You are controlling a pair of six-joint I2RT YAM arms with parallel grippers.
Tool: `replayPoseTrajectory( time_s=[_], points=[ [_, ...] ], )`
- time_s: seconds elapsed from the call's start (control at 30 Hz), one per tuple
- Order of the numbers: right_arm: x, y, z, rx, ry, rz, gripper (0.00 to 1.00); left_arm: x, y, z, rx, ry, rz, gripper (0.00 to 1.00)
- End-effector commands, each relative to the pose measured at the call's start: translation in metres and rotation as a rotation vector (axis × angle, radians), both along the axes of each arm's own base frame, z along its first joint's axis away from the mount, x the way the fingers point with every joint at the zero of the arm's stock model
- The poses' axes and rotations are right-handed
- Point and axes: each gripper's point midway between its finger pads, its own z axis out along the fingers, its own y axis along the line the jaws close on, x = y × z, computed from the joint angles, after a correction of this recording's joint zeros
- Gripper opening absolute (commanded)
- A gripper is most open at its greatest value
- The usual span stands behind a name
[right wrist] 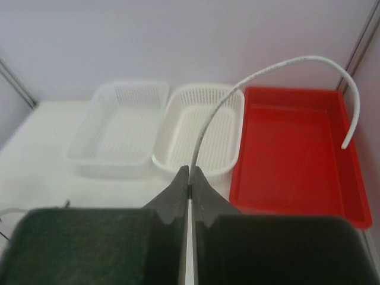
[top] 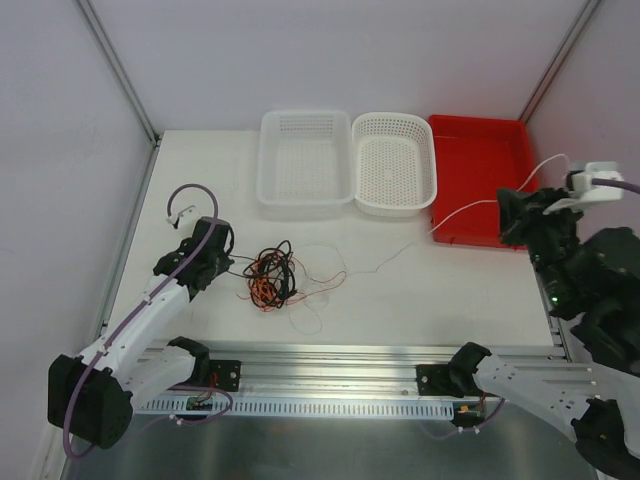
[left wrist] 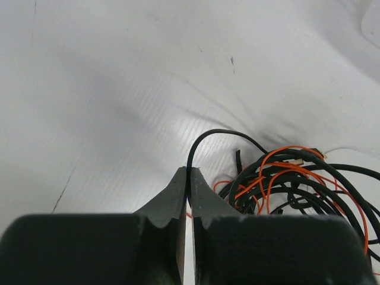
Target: Untangle the cables
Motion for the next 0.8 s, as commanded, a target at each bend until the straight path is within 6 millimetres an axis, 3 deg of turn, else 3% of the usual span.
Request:
replayPoseTrajectory(
  time_s=[0.0,0.07,0.1,0.17,0.2,0.23,0.27,0.3,0.33,0.4,0.43,0.47,0.6,0.77],
  points=[
    [0.025,0.028,-0.096,-0.141,0.241,-0.005,0.01,-0.003,0.002,0.012,0.018,-0.021,-0.047,0.00],
    [0.030,0.037,-0.144,-0.131,0.350,-0.013,0.01,-0.008,-0.002,0.012,-0.009,-0.030,-0.074,0.00],
    [0.032,0.041,-0.189,-0.165,0.441,-0.027,0.01,-0.010,-0.004,0.011,-0.021,-0.031,-0.085,0.00],
    [0.031,0.042,-0.237,-0.120,0.555,-0.064,0.04,-0.015,-0.010,0.010,-0.053,-0.035,-0.121,0.00],
    [0.031,0.040,-0.261,-0.114,0.616,-0.097,0.16,-0.017,-0.013,0.010,-0.061,-0.035,-0.136,0.00],
    [0.024,0.036,-0.299,-0.137,0.710,-0.121,0.25,-0.020,-0.016,0.007,-0.074,-0.027,-0.153,0.00],
    [0.020,0.028,-0.318,-0.138,0.781,-0.163,0.37,-0.022,-0.021,0.009,-0.094,-0.030,-0.184,0.04],
    [0.015,0.025,-0.334,-0.118,0.838,-0.198,0.56,-0.024,-0.024,0.009,-0.106,-0.031,-0.206,0.09],
    [0.010,0.023,-0.353,-0.151,0.908,-0.212,0.61,-0.025,-0.027,0.010,-0.116,-0.032,-0.225,0.24],
    [0.006,0.026,-0.361,-0.171,0.948,-0.189,0.66,-0.029,-0.036,0.013,-0.151,-0.041,-0.282,0.44],
    [0.004,0.037,-0.363,-0.197,0.966,-0.105,0.68,-0.031,-0.040,0.014,-0.164,-0.041,-0.302,0.59],
    [0.008,0.050,-0.358,-0.193,0.937,-0.039,0.69,-0.032,-0.045,0.020,-0.181,-0.057,-0.329,0.65],
    [0.013,0.090,-0.337,-0.218,0.851,0.188,0.72,-0.036,-0.064,0.030,-0.258,-0.061,-0.414,0.81],
    [0.017,0.140,-0.336,-0.276,0.808,0.433,0.73,-0.043,-0.097,0.032,-0.348,0.005,-0.528,0.86]
  ],
)
